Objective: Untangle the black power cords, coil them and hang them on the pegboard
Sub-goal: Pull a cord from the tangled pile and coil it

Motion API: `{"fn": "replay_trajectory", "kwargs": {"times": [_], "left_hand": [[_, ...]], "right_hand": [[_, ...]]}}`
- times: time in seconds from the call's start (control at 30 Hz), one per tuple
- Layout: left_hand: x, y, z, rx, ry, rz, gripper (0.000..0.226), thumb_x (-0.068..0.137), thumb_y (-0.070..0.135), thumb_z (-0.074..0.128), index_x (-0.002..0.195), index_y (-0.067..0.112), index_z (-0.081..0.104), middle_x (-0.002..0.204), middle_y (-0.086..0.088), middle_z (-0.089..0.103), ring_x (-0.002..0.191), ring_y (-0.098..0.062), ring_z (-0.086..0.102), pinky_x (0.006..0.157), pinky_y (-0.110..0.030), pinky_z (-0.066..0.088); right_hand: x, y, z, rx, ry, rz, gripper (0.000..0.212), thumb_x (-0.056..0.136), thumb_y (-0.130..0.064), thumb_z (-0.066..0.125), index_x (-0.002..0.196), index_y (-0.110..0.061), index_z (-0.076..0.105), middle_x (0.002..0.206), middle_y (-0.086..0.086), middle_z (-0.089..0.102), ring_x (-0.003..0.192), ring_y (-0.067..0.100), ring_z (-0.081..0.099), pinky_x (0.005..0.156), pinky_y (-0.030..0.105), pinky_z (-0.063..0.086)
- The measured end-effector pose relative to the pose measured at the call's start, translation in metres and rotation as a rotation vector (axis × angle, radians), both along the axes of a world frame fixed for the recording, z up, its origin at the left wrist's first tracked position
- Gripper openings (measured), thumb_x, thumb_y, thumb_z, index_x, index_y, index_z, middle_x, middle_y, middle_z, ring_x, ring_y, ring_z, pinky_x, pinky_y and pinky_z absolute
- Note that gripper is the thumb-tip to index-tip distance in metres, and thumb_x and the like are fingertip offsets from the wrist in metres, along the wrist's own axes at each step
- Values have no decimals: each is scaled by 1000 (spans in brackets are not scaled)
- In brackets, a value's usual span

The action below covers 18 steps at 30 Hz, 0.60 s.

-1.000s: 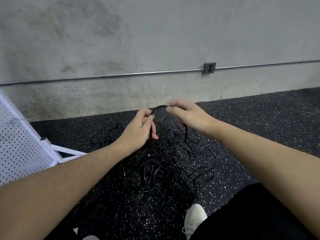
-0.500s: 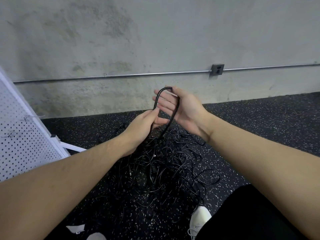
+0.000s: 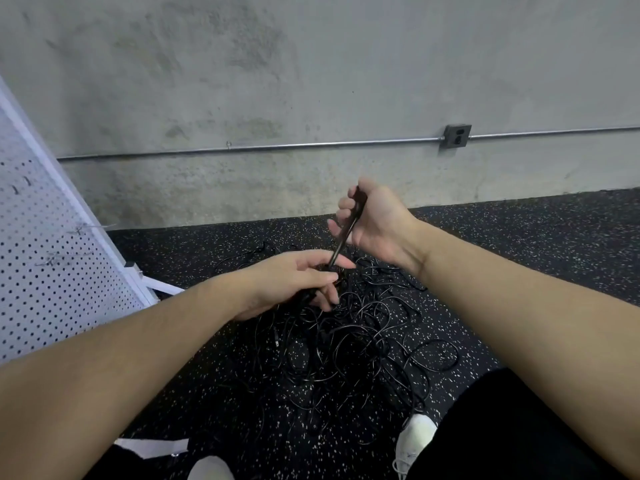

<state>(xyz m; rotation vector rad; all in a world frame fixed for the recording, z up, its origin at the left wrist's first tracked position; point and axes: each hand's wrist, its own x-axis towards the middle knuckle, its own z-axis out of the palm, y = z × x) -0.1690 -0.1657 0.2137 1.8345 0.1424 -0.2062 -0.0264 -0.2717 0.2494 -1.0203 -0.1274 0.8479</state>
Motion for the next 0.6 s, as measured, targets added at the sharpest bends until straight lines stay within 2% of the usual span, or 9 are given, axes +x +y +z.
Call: {"fn": "replay_trajectory", "kwargs": {"times": [0.03, 0.1, 0.2, 0.27, 0.33, 0.4, 0.47, 0.53, 0.6], "left_hand": [[0, -3, 0, 49, 6, -13, 29, 108, 18, 50, 128, 34, 63, 73, 2, 66, 82, -17, 71, 89, -38, 51], [2, -6, -1, 98, -6, 1, 32, 110, 18, 43, 131, 36, 59, 62, 6, 50, 70, -14, 68, 94, -47, 53], [5, -6, -7, 78, -39, 72, 37, 111, 17, 39, 135, 38, 57, 61, 9, 39, 55, -8, 41, 73, -36, 52], [3, -2, -12, 35, -59, 128, 38, 111, 17, 38, 133, 43, 57, 60, 11, 38, 55, -9, 36, 66, -30, 42], [3, 2, -13, -8, -95, 201, 38, 111, 17, 39, 130, 44, 58, 60, 12, 40, 54, -9, 36, 61, -28, 39], [5, 5, -11, -65, -151, 304, 37, 110, 16, 40, 131, 40, 59, 60, 10, 41, 53, -8, 37, 57, -26, 38], [8, 7, -8, -137, -208, 409, 36, 110, 16, 41, 133, 36, 59, 60, 9, 41, 51, -8, 37, 52, -24, 37], [11, 8, -4, -231, -255, 494, 35, 110, 18, 41, 135, 34, 59, 60, 8, 42, 51, -9, 39, 51, -24, 36], [14, 7, 0, -318, -293, 554, 34, 111, 19, 41, 136, 34, 58, 60, 6, 42, 52, -12, 46, 51, -26, 35]], "right_hand": [[1, 2, -2, -12, 12, -19, 33, 109, -35, 32, 80, -23, 41, 56, -7, 37, 47, 10, 36, 56, 29, 49], [2, 8, -3, -37, 15, -52, 32, 108, -33, 31, 78, -24, 40, 56, -7, 34, 46, 10, 32, 52, 27, 45], [4, 11, -2, -76, -10, -57, 35, 109, -41, 27, 86, -22, 46, 62, -4, 47, 51, 13, 46, 60, 31, 54], [6, 6, -7, -115, -57, 0, 44, 109, -46, 21, 102, -18, 54, 80, 3, 66, 71, 19, 65, 75, 41, 59], [7, 1, -15, -164, -137, 91, 47, 109, -41, 17, 121, -14, 54, 101, 8, 74, 94, 24, 70, 87, 49, 58], [7, -3, -26, -320, -318, 209, 42, 107, -28, 22, 137, -15, 49, 112, 7, 74, 106, 24, 70, 96, 51, 54], [5, -6, -37, -551, -641, 411, 43, 105, -21, 33, 145, -22, 48, 121, 0, 71, 116, 19, 64, 103, 45, 50], [-2, -8, -43, -688, -923, 686, 45, 102, -19, 45, 146, -29, 50, 133, -4, 65, 126, 13, 56, 106, 33, 43], [-13, -7, -47, -738, -1052, 909, 44, 100, -19, 50, 141, -31, 54, 137, -2, 62, 131, 11, 52, 109, 26, 37]]}}
